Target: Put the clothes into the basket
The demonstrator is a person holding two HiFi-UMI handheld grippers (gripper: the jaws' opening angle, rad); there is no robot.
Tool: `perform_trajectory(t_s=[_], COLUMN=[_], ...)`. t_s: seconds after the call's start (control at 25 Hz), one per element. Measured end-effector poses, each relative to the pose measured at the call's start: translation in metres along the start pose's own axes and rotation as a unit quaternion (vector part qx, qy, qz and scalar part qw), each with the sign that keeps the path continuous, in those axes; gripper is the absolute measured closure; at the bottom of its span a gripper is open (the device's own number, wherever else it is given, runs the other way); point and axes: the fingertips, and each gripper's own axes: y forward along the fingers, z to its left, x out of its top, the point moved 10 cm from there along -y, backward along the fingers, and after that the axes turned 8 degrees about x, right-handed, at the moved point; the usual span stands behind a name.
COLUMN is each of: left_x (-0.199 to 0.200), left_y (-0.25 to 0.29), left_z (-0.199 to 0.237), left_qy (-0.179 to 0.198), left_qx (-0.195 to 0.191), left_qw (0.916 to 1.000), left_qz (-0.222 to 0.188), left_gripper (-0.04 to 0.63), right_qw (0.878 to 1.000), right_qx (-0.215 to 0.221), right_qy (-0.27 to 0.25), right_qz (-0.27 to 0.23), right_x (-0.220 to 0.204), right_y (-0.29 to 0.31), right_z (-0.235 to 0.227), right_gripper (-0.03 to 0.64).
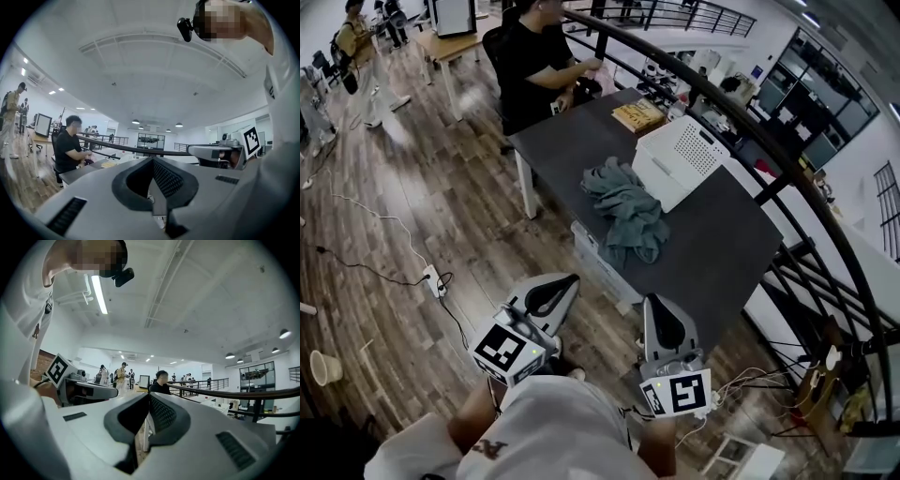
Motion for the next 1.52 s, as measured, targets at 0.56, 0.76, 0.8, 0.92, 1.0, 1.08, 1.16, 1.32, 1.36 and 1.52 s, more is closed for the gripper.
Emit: perform_trajectory(t_s=[0.56, 0.76, 0.8, 0.92, 1.0, 1.08, 1.16, 1.32, 1.36, 1.52], left_x=[0.003, 0.000, -0.001, -0.001, -0.001, 0.001, 0.005, 0.013, 0.015, 0.015], left_y=[0.057, 0.083, 0.090, 0.109, 0.121, 0.132, 0.142, 0.161, 0.164, 0.177], left_z=[0.059, 0.062, 0.062, 0.061, 0.059, 0.054, 0.048, 0.039, 0.037, 0.033], left_qy=[-0.022, -0.022, -0.020, -0.018, -0.017, -0.014, -0.012, 0.002, 0.005, 0.006], left_qx=[-0.044, -0.035, -0.031, -0.012, 0.004, 0.013, 0.016, 0.027, 0.031, 0.043], left_qw=[0.9988, 0.9990, 0.9992, 0.9996, 0.9995, 0.9991, 0.9991, 0.9996, 0.9995, 0.9990], left_qz=[0.007, 0.016, 0.017, 0.017, 0.027, 0.038, 0.038, 0.005, 0.003, 0.006], left_gripper=[0.602, 0.603, 0.603, 0.603, 0.603, 0.603, 0.603, 0.603, 0.603, 0.603], right_qw=[0.999, 0.999, 0.999, 1.000, 1.000, 1.000, 1.000, 0.999, 0.999, 0.999], right_qx=[-0.030, -0.021, -0.017, -0.004, 0.006, 0.016, 0.022, 0.035, 0.038, 0.045], right_qy=[0.006, 0.013, 0.013, 0.015, 0.014, 0.014, 0.015, 0.014, 0.015, 0.017], right_qz=[0.032, 0.032, 0.031, 0.026, 0.022, 0.016, 0.009, -0.005, -0.007, -0.012], right_x=[-0.011, -0.020, -0.023, -0.029, -0.031, -0.031, -0.029, -0.027, -0.027, -0.029], right_y=[0.066, 0.079, 0.082, 0.089, 0.093, 0.097, 0.099, 0.100, 0.100, 0.101], right_z=[-0.023, -0.053, -0.060, -0.084, -0.100, -0.114, -0.128, -0.151, -0.155, -0.171], right_gripper=[0.597, 0.597, 0.597, 0.597, 0.597, 0.597, 0.597, 0.597, 0.597, 0.597])
